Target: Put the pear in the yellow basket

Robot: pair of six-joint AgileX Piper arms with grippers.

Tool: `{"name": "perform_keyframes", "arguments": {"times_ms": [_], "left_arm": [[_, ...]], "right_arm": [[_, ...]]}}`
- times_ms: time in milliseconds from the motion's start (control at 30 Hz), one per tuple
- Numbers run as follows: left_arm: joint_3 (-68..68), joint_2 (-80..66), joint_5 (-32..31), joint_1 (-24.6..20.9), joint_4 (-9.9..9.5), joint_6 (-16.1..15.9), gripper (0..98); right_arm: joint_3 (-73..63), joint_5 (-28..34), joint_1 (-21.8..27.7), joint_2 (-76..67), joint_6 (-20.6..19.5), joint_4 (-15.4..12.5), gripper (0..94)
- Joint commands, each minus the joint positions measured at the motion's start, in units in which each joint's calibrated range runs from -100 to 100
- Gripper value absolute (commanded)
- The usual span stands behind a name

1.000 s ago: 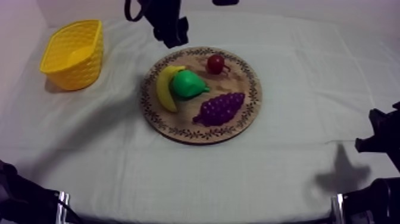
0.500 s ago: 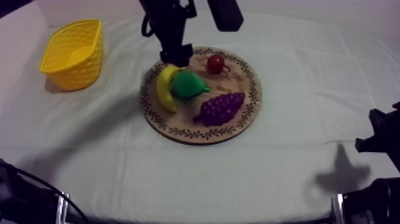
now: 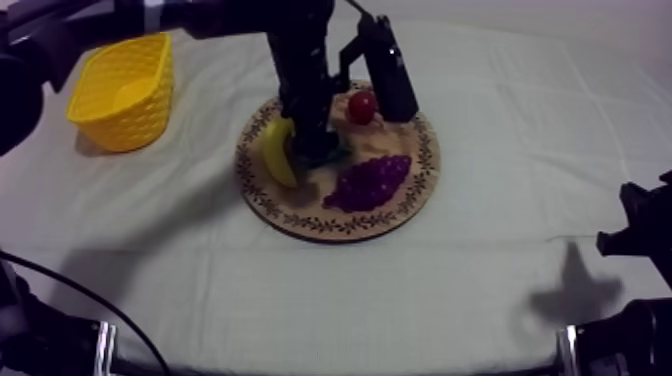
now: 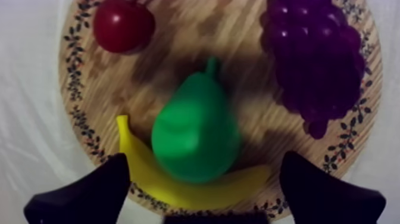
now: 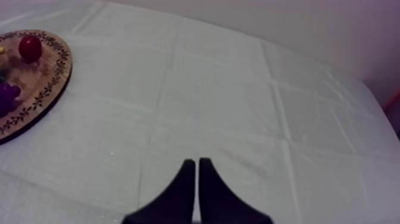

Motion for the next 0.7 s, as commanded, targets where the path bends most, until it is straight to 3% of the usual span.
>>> {"name": "perform_keyframes", "arguments": {"times_ms": [0,367,667], "left_arm": [[-0.72,2.05,-0.29,-0.10,0.08,-0.03,96.6],[-5.93,9.54,0.43,-0.80,0.32,-0.88,94.0],[-8.51,12.46,2.28,-0.82,0.10,0.15,68.3]], "right_arm": [[-0.01,0.00,-0.02,-0.01,-0.02,0.00,0.3],[-0.01,0.00,-0.02,-0.01,-0.03,0.00,0.3],[-0.01,0.00,-0.02,-0.01,0.00,0.00,0.3]]}}
